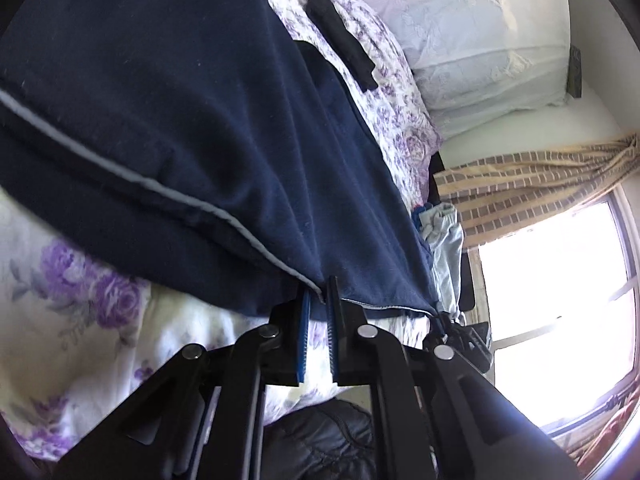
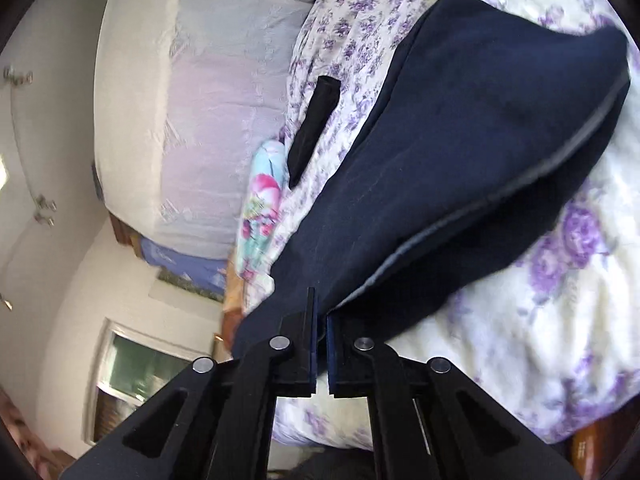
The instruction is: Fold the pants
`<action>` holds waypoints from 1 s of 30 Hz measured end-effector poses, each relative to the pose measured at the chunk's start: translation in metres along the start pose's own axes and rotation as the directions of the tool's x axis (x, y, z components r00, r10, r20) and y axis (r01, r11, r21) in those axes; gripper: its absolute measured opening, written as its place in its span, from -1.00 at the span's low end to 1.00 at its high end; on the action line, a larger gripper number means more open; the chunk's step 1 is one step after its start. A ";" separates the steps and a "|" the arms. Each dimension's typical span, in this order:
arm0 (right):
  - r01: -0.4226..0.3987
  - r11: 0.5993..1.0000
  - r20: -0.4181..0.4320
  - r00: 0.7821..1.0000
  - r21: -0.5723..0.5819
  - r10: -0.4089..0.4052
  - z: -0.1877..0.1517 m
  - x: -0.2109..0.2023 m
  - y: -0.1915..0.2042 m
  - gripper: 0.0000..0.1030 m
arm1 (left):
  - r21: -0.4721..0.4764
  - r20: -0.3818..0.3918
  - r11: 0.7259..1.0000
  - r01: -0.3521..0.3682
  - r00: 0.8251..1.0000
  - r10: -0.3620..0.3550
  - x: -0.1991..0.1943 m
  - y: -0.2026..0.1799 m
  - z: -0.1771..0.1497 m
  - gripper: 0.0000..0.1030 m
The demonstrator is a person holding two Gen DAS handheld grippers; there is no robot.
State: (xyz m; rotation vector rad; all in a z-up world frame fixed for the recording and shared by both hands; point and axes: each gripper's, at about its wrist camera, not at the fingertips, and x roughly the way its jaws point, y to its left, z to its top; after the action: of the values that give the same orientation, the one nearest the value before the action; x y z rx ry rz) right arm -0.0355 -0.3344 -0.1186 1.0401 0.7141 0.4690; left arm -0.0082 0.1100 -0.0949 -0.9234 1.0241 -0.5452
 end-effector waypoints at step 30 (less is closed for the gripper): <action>-0.178 0.980 -0.566 0.819 -0.084 0.100 0.003 0.341 0.157 0.42 | 0.133 0.115 0.983 -0.126 0.987 0.111 -0.052 0.008 0.042 -0.14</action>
State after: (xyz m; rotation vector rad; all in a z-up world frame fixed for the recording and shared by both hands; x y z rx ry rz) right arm 0.1982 -0.0420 -0.0815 0.8289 1.1148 0.9642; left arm 0.0065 0.1704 -0.0677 -0.7541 0.9250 -0.4571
